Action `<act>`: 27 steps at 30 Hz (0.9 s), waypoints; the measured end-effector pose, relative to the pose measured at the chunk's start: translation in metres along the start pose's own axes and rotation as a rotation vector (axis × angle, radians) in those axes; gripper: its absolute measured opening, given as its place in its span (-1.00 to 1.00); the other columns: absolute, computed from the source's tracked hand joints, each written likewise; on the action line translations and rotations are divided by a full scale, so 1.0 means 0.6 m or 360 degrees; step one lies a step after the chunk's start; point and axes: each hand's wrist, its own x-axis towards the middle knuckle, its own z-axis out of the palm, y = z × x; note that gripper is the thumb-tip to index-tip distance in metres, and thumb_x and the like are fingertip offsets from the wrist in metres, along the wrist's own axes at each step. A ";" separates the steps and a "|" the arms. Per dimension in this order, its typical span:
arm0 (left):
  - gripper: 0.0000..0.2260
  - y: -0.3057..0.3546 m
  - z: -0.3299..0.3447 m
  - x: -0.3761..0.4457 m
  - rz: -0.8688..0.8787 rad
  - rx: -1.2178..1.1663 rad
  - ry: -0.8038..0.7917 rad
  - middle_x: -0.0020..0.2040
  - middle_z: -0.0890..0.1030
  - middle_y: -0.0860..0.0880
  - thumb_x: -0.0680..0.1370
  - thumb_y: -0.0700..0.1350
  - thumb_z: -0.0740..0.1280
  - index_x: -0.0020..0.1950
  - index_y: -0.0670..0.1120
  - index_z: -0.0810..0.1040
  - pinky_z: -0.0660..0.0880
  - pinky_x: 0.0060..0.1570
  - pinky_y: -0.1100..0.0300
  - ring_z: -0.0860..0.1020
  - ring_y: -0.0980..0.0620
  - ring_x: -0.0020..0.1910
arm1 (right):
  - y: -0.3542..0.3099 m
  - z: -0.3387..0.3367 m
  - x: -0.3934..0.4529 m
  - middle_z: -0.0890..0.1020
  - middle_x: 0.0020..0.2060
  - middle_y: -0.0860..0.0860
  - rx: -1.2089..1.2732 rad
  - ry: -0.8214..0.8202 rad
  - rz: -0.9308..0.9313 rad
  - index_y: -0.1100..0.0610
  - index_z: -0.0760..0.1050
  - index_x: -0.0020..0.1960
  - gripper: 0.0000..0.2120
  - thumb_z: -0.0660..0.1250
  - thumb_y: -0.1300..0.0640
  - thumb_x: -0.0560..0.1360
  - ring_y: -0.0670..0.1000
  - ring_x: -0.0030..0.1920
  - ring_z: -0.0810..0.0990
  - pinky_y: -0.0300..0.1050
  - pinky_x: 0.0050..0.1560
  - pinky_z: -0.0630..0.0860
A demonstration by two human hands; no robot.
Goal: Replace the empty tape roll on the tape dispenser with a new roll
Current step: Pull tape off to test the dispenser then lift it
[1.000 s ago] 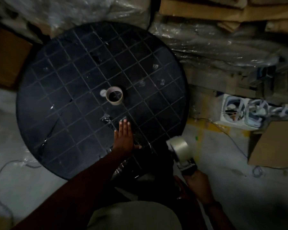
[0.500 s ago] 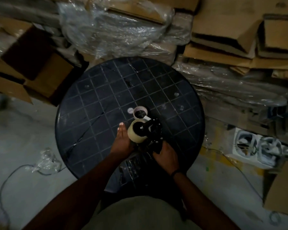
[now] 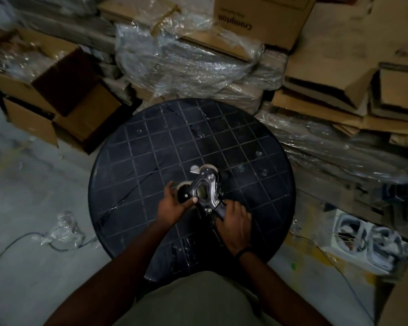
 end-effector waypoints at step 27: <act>-0.61 0.211 -0.107 -0.004 0.0049 -0.1014 -0.0291 0.12 0.71 -0.19 0.48 0.05 0.52 0.23 -0.12 0.65 0.65 -0.08 -0.01 0.69 -0.21 0.10 | -0.082 -0.159 0.063 0.68 0.12 0.23 0.2386 -0.1337 0.0424 0.13 0.47 0.30 -0.60 0.38 -0.04 0.55 0.08 -0.22 0.67 -0.04 -0.19 0.63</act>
